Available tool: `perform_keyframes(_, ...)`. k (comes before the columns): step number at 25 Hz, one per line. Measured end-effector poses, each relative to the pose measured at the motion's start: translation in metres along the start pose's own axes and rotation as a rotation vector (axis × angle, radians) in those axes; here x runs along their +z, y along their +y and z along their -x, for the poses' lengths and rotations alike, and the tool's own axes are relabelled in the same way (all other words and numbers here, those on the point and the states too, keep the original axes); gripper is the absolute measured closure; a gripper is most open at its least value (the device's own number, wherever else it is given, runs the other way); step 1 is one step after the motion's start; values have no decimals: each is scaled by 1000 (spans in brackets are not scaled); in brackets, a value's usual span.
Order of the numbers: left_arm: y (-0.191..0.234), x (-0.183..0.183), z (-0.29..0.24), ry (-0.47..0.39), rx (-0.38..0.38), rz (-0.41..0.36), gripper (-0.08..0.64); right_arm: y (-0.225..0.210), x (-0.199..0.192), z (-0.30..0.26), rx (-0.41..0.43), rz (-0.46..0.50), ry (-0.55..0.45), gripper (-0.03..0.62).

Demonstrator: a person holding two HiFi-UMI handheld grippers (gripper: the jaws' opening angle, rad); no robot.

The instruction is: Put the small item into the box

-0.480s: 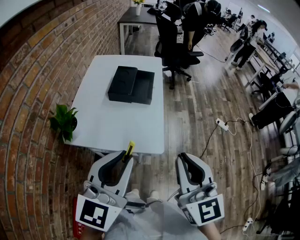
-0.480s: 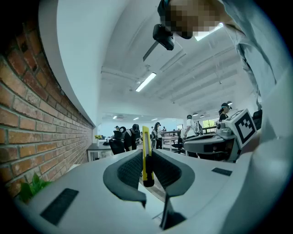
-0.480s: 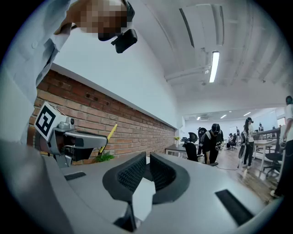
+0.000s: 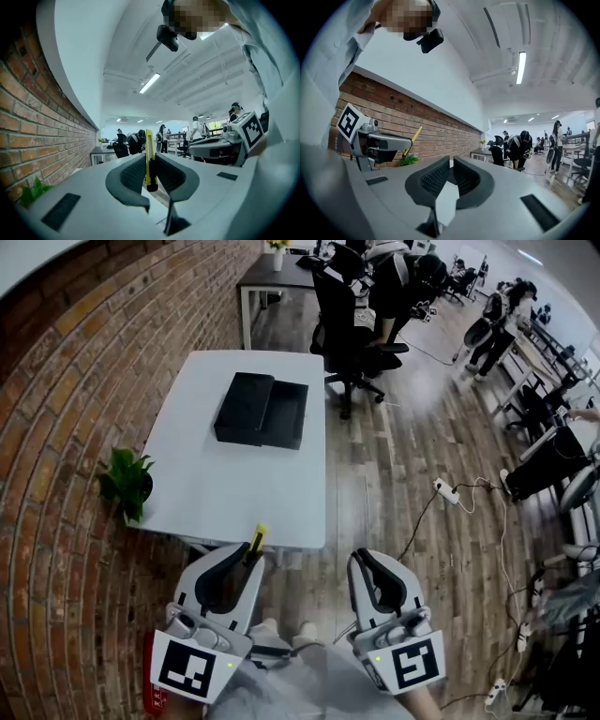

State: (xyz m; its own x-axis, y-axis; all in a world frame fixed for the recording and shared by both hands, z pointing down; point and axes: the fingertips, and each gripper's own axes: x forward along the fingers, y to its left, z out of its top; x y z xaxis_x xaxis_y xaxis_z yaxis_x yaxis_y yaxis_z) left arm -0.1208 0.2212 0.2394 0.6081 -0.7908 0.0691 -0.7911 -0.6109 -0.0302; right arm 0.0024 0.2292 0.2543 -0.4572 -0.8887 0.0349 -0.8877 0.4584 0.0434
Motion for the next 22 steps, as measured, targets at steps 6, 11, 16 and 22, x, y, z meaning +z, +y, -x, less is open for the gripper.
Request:
perform_keyframes(6, -16, 3, -8, -5, 45, -3, 486, -12, 0, 12, 45, 20, -23, 537)
perform_keyframes(11, -26, 0, -12, -18, 99, -5, 486, -29, -10, 22, 72, 13, -19, 537)
perform_keyframes(16, -52, 7, -20, -19, 135, -13, 486, -59, -17, 42, 81, -26, -7, 537)
perform_keyframes(22, -48, 4, -35, -16, 138, -21, 486, -71, -22, 35, 78, -37, -8, 537)
